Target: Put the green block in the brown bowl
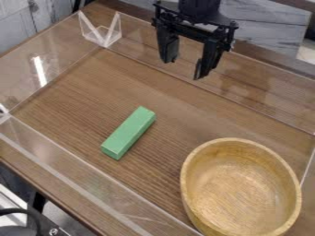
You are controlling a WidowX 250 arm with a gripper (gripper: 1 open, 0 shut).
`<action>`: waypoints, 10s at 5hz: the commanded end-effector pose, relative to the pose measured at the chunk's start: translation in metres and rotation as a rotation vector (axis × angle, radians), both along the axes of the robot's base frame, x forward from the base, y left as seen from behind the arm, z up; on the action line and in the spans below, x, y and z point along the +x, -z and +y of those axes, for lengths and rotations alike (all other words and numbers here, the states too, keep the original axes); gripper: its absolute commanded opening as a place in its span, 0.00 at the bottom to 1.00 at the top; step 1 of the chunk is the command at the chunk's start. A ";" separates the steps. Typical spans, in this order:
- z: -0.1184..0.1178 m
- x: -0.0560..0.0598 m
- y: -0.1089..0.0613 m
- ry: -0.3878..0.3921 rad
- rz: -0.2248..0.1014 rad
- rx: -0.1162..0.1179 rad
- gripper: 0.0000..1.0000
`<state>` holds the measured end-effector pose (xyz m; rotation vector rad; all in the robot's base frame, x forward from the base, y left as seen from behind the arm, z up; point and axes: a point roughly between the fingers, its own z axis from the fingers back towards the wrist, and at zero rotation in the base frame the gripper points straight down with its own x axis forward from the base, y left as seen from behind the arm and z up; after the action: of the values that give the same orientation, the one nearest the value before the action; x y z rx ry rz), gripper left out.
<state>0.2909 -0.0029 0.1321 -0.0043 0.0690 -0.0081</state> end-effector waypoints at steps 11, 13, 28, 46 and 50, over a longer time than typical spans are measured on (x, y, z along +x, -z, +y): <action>0.061 -0.055 0.108 0.128 -0.076 -0.015 1.00; 0.060 -0.053 0.117 0.115 -0.070 -0.023 1.00; 0.037 -0.080 0.099 0.018 0.164 -0.145 0.00; 0.016 -0.055 0.099 0.269 -0.013 -0.144 1.00; 0.008 -0.065 0.101 0.223 0.042 -0.193 0.00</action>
<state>0.2230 0.0065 0.0225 -0.1920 0.1344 -0.2312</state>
